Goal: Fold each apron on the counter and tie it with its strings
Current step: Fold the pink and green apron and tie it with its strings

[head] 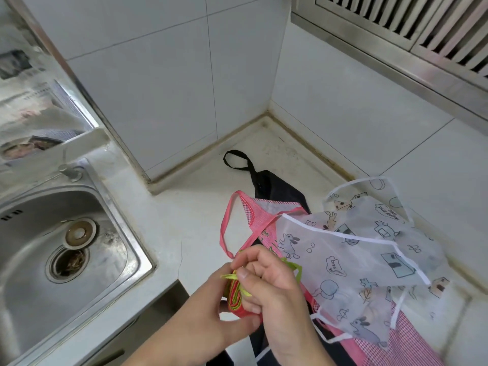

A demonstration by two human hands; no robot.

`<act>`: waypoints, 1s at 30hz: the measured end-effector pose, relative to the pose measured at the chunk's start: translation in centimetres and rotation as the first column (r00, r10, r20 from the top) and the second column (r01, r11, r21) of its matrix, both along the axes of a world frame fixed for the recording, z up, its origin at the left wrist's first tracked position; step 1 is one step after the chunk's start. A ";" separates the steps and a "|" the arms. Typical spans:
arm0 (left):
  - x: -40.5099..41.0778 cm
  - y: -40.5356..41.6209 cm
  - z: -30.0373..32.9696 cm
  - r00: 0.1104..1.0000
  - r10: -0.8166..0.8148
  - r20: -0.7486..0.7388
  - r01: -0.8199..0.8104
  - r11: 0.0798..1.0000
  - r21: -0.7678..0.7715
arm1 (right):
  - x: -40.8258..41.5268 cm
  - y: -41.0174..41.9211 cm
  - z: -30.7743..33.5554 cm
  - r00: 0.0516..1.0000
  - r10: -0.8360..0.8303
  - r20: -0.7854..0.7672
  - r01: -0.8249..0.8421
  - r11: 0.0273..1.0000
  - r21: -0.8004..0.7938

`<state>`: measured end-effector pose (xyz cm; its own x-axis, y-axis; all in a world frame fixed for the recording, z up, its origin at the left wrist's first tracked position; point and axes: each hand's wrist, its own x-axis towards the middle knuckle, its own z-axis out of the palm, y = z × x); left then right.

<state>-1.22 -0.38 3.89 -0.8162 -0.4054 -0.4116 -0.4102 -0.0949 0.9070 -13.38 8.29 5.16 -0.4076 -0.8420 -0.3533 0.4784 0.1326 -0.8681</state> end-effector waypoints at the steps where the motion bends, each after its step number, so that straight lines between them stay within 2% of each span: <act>1: -0.2 0.2 -0.2 0.999 0.044 0.009 -0.044 0.998 -0.047 | -0.1 0.1 0.2 0.998 0.008 0.055 -0.007 1.000 -0.020; 3: -0.3 0.1 -0.7 0.993 0.111 0.031 -0.105 0.983 -0.149 | -0.7 0.6 0.8 0.993 0.034 0.114 -0.026 0.997 -0.066; 5: -0.4 -0.3 -0.8 0.986 0.160 0.054 -0.142 0.958 -0.249 | -1.4 1.5 1.7 0.997 0.047 0.065 -0.043 0.996 -0.072; 7: -0.2 -0.8 -0.5 0.976 0.208 0.066 -0.165 0.901 -0.401 | -2.3 2.4 2.7 0.996 0.003 -0.092 0.002 0.999 0.050; 8: -0.2 -0.9 -0.2 0.974 0.219 0.063 -0.162 0.857 -0.489 | -2.8 2.8 2.8 0.970 -0.013 -0.244 0.052 0.987 0.152; 10: 0.0 -1.1 0.5 0.977 0.206 0.050 -0.135 0.784 -0.606 | -3.7 3.2 2.8 0.794 0.065 -0.604 0.184 0.922 0.342; 12: -0.2 -1.0 1.0 0.983 0.183 0.030 -0.117 0.738 -0.664 | -4.0 2.9 2.8 0.575 0.116 -0.810 0.295 0.894 0.337; 13: -0.4 -0.8 1.1 0.982 0.189 0.023 -0.123 0.724 -0.679 | -3.9 2.6 2.8 0.505 0.110 -0.856 0.301 0.907 0.294; 15: -0.6 -0.4 1.3 0.975 0.220 0.016 -0.153 0.728 -0.668 | -3.2 1.8 2.5 0.417 0.183 -0.890 0.208 0.934 0.290; 17: -0.7 -0.1 1.4 0.968 0.249 0.016 -0.179 0.737 -0.652 | -2.5 1.1 1.8 0.347 0.255 -0.903 0.123 0.942 0.313; 18: -0.8 -0.1 1.4 0.969 0.247 0.026 -0.171 0.738 -0.652 | -2.3 0.9 1.7 0.342 0.243 -0.908 0.110 0.949 0.295; 20: -0.7 -0.3 1.3 0.975 0.218 0.044 -0.132 0.726 -0.675 | -2.4 0.7 1.7 0.417 0.146 -0.897 0.122 0.969 0.214; 21: -0.6 -0.4 1.2 0.976 0.211 0.051 -0.120 0.721 -0.682 | -2.6 0.7 1.8 0.518 0.079 -0.852 0.130 0.977 0.169; 23: -0.5 -0.7 1.1 0.973 0.222 0.067 -0.118 0.721 -0.683 | -3.1 0.8 2.4 0.767 0.005 -0.641 0.085 0.990 0.108; 25: -0.4 -0.8 0.9 0.971 0.227 0.081 -0.111 0.719 -0.686 | -3.6 1.2 3.1 0.910 -0.032 -0.414 0.055 0.997 0.045; 27: -0.5 -0.8 0.8 0.970 0.223 0.096 -0.095 0.712 -0.696 | -4.0 1.2 3.6 0.962 -0.072 -0.265 0.072 0.997 -0.009; 30: -0.7 -0.9 0.5 0.968 0.217 0.123 -0.071 0.711 -0.700 | -4.1 1.3 3.9 0.977 -0.057 -0.204 0.047 0.997 -0.054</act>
